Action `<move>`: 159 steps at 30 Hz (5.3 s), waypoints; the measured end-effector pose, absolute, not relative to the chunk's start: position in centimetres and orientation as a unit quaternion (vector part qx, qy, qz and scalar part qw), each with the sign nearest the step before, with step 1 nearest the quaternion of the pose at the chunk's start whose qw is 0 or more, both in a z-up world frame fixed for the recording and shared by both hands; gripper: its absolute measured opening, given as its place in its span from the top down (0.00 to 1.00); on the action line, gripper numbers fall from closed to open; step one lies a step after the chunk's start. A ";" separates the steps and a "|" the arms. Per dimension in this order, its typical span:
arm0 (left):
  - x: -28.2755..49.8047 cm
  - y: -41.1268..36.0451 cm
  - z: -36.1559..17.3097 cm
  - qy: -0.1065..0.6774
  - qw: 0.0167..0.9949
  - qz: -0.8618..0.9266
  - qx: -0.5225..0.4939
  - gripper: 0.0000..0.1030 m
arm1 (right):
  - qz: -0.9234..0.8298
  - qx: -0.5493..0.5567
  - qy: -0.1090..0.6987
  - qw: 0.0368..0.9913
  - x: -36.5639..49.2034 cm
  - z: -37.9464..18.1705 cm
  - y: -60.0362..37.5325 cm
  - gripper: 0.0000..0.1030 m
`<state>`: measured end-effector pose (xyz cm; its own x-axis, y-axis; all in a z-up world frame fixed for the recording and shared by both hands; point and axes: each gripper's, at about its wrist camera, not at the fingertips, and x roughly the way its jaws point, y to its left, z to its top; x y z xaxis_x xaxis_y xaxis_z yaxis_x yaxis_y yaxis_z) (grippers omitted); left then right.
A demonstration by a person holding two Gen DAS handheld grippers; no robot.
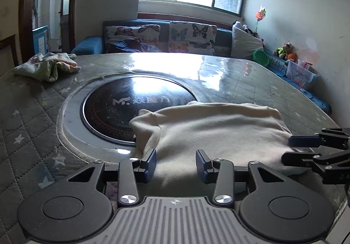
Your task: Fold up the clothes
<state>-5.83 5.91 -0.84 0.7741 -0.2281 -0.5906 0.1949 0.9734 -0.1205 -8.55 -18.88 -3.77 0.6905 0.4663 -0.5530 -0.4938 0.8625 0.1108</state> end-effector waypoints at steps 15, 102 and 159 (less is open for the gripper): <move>-5.8 5.8 -1.3 0.325 0.942 -0.085 -0.011 0.46 | 0.257 -0.028 0.289 0.922 -8.5 -3.6 -18.5 0.31; 0.3 13.4 -4.7 0.430 0.796 -0.103 -0.414 0.81 | 0.381 -0.070 0.259 0.885 -8.1 -0.2 -11.2 0.72; 9.0 -12.7 -1.3 0.392 0.899 -0.185 -0.067 0.53 | -0.049 0.039 0.277 0.959 -1.1 -1.0 -40.4 0.71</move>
<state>8.98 -12.71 -1.32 0.6245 -0.3854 -0.6794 0.2803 0.9224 -0.2656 -1.12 -40.39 -1.03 0.8421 -0.0731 -0.5343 0.1159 0.9922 0.0469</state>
